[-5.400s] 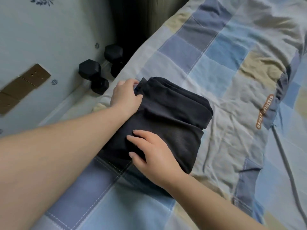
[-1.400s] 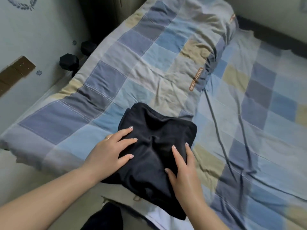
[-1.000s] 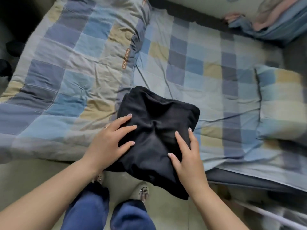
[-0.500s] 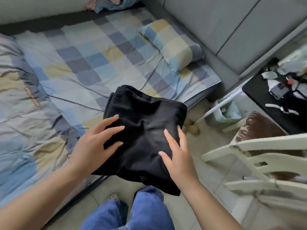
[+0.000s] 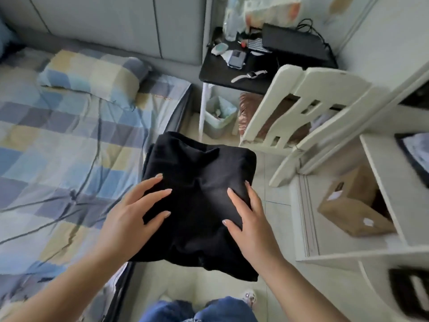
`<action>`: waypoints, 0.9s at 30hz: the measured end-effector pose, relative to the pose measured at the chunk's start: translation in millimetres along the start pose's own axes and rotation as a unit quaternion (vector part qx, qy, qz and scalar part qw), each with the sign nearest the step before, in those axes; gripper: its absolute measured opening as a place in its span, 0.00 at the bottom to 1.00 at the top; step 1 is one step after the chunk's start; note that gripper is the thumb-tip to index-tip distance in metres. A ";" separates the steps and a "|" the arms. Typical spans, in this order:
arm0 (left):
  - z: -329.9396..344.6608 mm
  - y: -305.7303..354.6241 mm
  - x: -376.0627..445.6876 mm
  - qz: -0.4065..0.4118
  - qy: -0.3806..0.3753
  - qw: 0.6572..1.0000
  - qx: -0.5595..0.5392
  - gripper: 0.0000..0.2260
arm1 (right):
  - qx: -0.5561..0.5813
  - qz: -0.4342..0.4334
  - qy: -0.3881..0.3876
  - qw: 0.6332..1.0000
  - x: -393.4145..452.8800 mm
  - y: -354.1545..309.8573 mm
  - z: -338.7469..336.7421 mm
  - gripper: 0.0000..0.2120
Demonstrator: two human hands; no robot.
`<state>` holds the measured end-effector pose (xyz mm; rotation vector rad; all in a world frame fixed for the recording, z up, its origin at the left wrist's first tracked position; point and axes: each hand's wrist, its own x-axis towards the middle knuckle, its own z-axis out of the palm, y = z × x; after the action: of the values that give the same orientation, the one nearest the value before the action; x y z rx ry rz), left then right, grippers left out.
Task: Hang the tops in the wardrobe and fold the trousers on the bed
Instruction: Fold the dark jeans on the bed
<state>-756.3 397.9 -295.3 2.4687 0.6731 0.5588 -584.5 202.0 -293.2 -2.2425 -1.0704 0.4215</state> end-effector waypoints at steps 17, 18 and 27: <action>207.6 259.7 148.8 0.194 -0.150 0.967 -0.064 0.19 | -0.052 0.170 0.180 0.967 -59.9 226.7 -212.2 0.30; 223.0 271.4 166.1 0.209 -0.159 0.962 -0.070 0.19 | -0.054 0.185 0.191 0.963 -56.4 241.1 -221.0 0.30; 336.8 349.1 326.8 0.355 -0.246 0.895 -0.115 0.18 | -0.057 0.319 0.280 0.904 8.1 324.8 -286.7 0.30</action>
<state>-207.2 197.0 -277.8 2.4239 -0.4948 0.2118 -240.3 -61.1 -284.8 -2.5520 -0.0503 -0.0497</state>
